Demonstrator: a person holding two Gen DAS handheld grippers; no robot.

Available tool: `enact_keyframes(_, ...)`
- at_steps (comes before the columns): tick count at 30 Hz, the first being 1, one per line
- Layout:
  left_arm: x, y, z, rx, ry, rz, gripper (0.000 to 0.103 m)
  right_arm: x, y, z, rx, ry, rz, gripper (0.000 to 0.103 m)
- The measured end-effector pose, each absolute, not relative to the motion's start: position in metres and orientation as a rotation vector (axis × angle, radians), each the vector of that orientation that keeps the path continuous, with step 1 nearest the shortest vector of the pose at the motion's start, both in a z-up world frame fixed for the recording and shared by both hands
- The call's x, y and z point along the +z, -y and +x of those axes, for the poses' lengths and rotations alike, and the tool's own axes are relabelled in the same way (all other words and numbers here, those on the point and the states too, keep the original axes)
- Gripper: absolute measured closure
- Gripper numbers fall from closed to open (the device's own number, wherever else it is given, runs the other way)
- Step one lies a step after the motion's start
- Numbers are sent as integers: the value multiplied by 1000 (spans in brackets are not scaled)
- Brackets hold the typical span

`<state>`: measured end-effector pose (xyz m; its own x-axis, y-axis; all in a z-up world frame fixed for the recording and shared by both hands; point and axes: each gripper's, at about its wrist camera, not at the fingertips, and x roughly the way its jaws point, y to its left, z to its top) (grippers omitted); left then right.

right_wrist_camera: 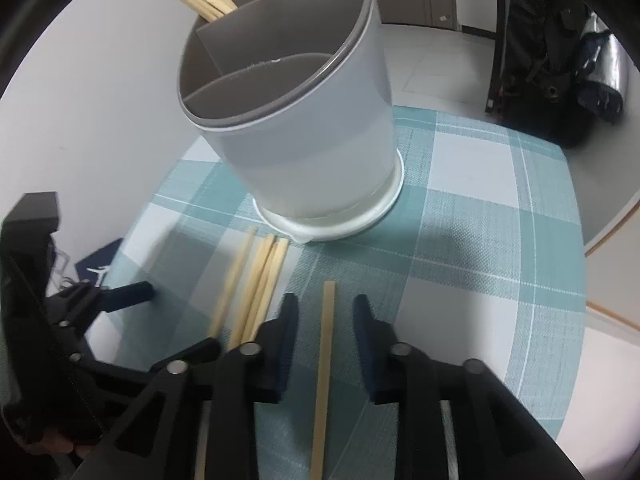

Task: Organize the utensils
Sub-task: 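Lift the chopstick with the right gripper while the left gripper grasps another chopstick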

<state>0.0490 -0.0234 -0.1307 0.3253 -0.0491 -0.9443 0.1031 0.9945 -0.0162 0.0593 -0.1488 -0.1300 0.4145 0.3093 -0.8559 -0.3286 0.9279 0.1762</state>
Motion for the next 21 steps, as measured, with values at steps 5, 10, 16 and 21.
enact_keyframes(5, -131, 12, 50, -84, -1243, 35, 14, -141, 131, 61, 355, -1087, -126, 73)
enact_keyframes(10, -127, -4, 48, -93, -1238, -63, 16, -146, 102, 54, 337, -1033, -300, 86)
enact_keyframes(16, -123, -17, 54, -82, -1228, -204, 16, -146, 109, 62, 352, -1063, -176, 97)
enact_keyframes(21, -120, -5, 67, -87, -1202, -200, 16, -142, 152, 76, 373, -1098, 129, 97)
